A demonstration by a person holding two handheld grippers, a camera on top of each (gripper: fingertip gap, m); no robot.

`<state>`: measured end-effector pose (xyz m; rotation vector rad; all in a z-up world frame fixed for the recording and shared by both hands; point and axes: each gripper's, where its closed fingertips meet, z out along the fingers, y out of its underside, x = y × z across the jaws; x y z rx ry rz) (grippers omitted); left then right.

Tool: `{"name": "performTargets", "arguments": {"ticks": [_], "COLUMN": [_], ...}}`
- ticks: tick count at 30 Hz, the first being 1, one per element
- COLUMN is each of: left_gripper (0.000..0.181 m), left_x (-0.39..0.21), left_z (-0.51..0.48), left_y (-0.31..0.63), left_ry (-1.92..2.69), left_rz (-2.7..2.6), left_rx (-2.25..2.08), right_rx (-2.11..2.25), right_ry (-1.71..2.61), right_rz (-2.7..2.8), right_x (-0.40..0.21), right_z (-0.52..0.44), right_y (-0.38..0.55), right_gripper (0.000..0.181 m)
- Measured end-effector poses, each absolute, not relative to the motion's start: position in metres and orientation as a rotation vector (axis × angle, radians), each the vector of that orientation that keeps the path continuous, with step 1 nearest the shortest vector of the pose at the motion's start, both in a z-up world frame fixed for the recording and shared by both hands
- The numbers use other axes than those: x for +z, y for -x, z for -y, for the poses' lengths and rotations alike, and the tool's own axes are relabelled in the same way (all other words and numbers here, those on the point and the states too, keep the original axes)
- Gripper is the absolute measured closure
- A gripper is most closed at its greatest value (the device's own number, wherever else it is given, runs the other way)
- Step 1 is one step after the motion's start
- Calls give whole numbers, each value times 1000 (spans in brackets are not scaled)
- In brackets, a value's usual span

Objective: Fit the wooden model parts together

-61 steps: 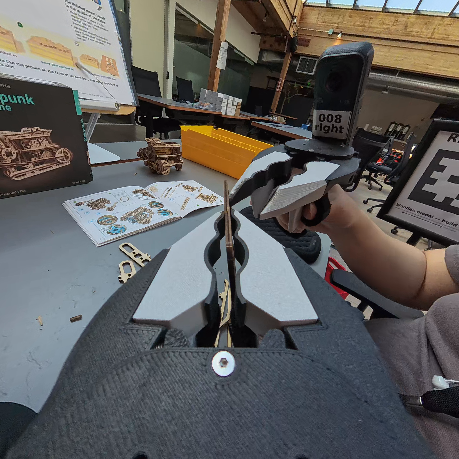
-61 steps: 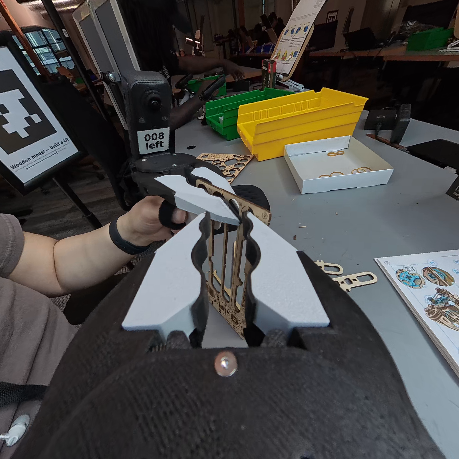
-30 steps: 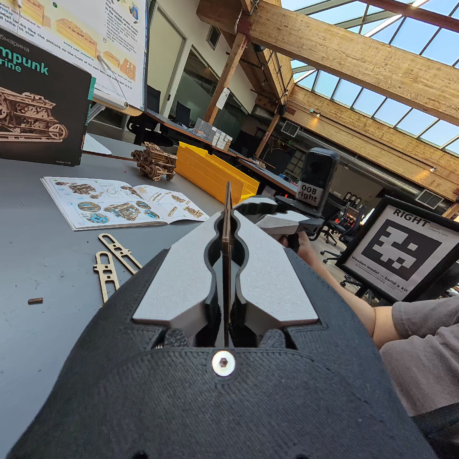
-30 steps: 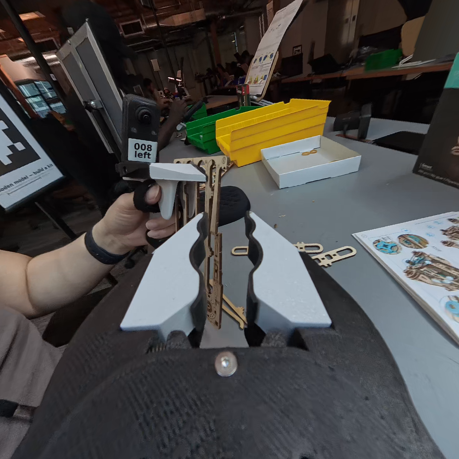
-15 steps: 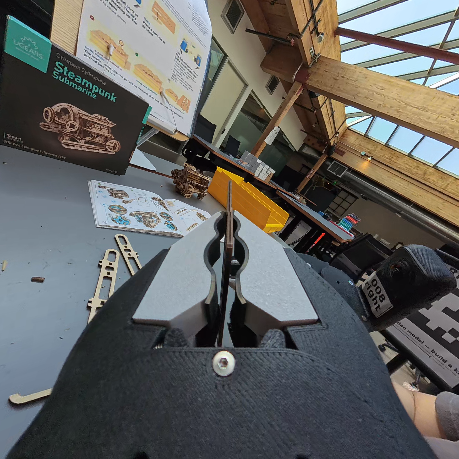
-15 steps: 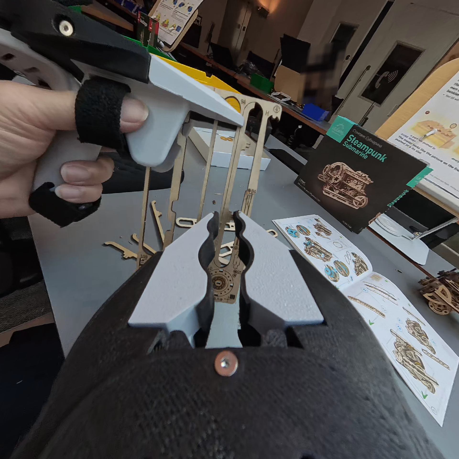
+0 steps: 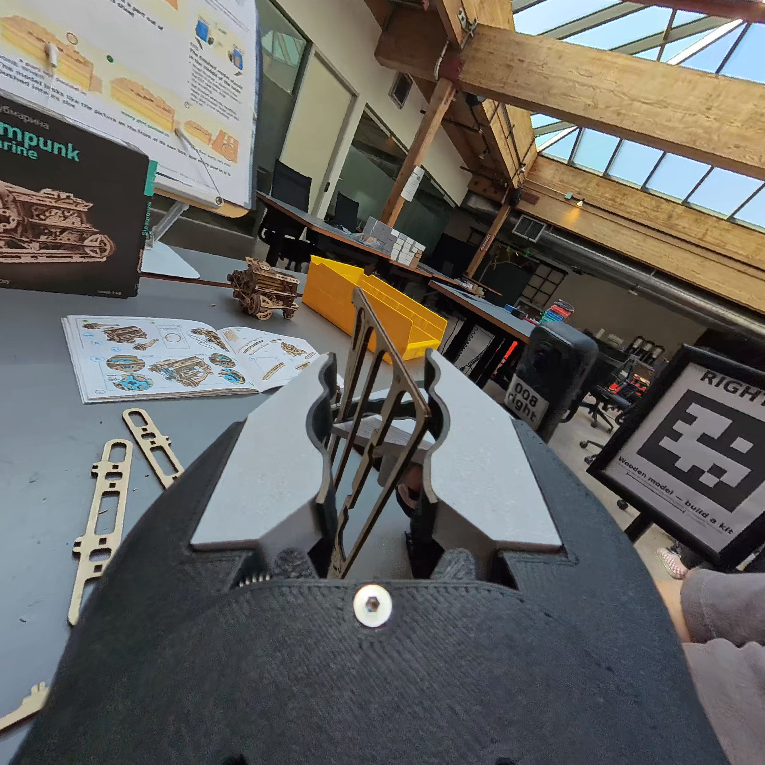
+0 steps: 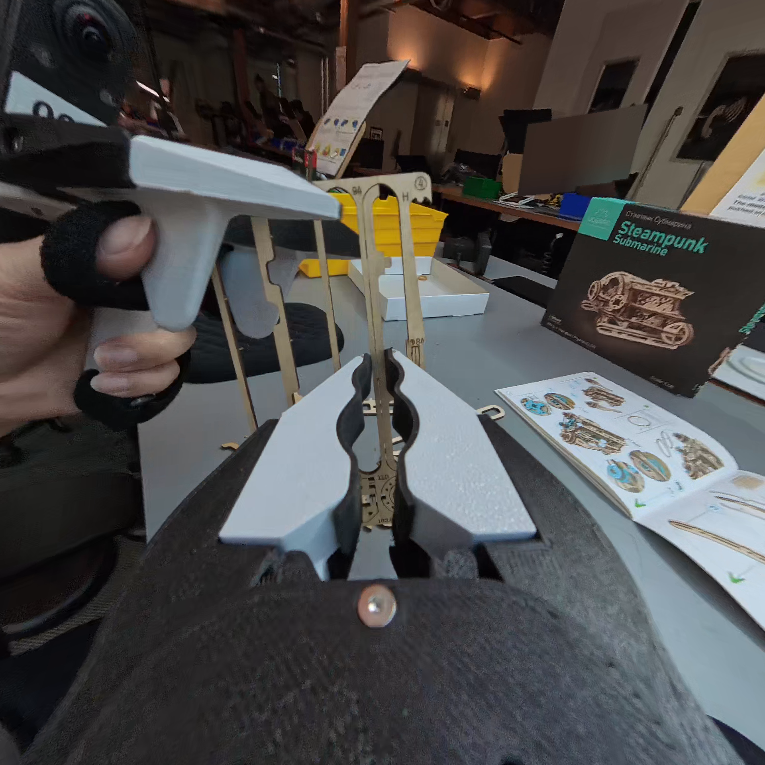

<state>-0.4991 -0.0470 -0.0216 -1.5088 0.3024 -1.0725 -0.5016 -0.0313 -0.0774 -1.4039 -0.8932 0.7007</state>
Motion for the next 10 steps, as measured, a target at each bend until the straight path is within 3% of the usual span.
{"name": "performTargets", "arguments": {"ticks": [1,6,10], "left_gripper": [132,127,110], "left_x": [-15,20,-8], "left_z": [53,77,77], "left_y": [500,523,503], "left_ry": [1481,1276,1341], "left_rz": [-335,-436,-556], "left_rx": [-1067,-1160,-1435], "right_rx": [835,1585,2099], "right_ry": [1396,1244,1068], "right_rz": [865,707,668], "right_x": [-73,-38,-21], "right_z": [33,49,70], "right_y": [496,468,462], "right_gripper": [178,178,178]}}
